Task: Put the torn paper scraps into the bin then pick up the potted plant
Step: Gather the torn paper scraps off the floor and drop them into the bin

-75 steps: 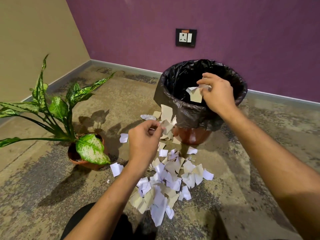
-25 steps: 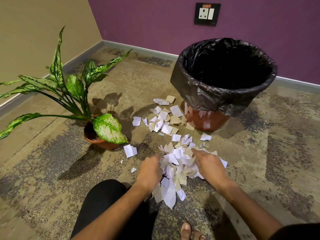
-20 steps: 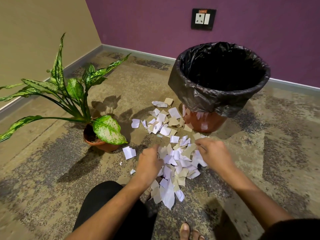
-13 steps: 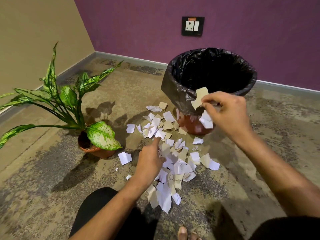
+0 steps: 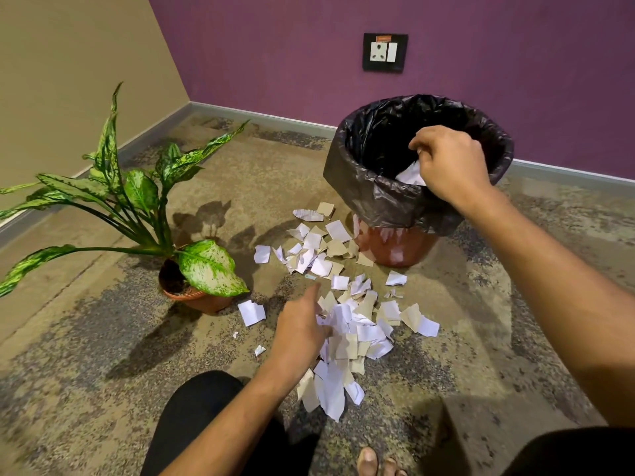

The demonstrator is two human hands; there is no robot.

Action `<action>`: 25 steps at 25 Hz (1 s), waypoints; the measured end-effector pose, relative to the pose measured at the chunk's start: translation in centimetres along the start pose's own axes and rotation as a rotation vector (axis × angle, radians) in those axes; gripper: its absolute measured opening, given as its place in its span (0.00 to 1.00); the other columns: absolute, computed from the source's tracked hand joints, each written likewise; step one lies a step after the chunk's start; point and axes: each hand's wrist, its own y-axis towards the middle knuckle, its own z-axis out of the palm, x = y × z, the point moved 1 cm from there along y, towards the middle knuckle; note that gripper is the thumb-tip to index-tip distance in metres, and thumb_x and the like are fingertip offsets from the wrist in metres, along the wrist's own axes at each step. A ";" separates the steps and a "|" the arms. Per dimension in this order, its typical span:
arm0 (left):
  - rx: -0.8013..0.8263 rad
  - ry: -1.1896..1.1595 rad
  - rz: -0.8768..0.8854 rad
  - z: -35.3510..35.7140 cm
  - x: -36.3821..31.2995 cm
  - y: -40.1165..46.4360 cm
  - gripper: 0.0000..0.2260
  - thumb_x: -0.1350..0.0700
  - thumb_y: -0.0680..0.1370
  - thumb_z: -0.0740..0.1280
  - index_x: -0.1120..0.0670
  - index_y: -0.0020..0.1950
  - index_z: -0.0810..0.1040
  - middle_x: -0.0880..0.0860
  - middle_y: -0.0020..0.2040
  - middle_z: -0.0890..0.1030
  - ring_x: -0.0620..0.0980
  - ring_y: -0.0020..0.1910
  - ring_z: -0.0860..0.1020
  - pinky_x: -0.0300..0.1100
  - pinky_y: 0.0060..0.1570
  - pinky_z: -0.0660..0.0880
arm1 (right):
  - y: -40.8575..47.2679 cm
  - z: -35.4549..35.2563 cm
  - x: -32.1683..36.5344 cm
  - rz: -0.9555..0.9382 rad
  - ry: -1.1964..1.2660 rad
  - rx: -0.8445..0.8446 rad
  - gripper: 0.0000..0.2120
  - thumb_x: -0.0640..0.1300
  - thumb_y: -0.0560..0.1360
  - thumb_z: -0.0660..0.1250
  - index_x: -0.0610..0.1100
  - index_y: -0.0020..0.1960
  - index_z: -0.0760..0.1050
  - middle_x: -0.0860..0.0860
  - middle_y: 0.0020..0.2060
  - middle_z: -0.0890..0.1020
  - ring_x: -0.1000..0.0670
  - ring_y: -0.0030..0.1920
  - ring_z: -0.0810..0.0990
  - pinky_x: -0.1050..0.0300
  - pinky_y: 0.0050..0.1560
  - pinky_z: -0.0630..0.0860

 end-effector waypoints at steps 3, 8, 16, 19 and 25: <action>-0.035 -0.064 -0.012 -0.9 -0.8 0.4 0.33 0.59 0.70 0.76 0.49 0.71 0.66 0.46 0.50 0.77 0.40 0.34 0.73 0.31 0.33 0.67 | -3.2 -0.1 1.6 -0.163 0.036 -0.206 0.12 0.38 0.77 0.61 0.42 0.55 0.81 0.49 0.58 0.80 0.47 0.54 0.81 0.53 0.50 0.77; -0.200 -0.226 0.128 -4.3 -5.5 1.5 0.27 0.59 0.69 0.76 0.48 0.65 0.73 0.45 0.45 0.79 0.38 0.26 0.71 0.27 0.28 0.66 | -12.1 3.4 3.1 -0.344 0.206 -0.230 0.11 0.32 0.73 0.63 0.40 0.50 0.81 0.48 0.48 0.84 0.49 0.41 0.83 0.55 0.36 0.81; -0.295 -0.171 0.609 -8.8 -18.9 8.0 0.26 0.60 0.68 0.77 0.51 0.64 0.75 0.47 0.45 0.80 0.39 0.33 0.71 0.28 0.37 0.70 | -23.2 12.2 2.5 -0.051 -0.039 0.797 0.41 0.72 0.67 0.58 0.53 0.74 0.56 0.48 0.73 0.62 0.44 0.68 0.67 0.46 0.59 0.74; -0.304 -0.036 0.715 -9.0 -22.0 11.5 0.24 0.57 0.67 0.77 0.53 0.62 0.76 0.48 0.46 0.81 0.41 0.38 0.74 0.34 0.41 0.73 | -25.2 14.0 3.1 -0.102 -0.085 0.891 0.50 0.75 0.64 0.62 0.57 0.76 0.44 0.46 0.76 0.49 0.39 0.71 0.60 0.40 0.59 0.73; -0.005 0.068 0.683 -8.6 -22.2 14.0 0.40 0.48 0.70 0.76 0.52 0.76 0.59 0.55 0.71 0.70 0.52 0.69 0.69 0.42 0.66 0.66 | -26.2 16.0 4.1 -0.134 -0.143 0.849 0.46 0.58 0.73 0.68 0.50 0.77 0.40 0.41 0.76 0.51 0.36 0.70 0.60 0.42 0.54 0.77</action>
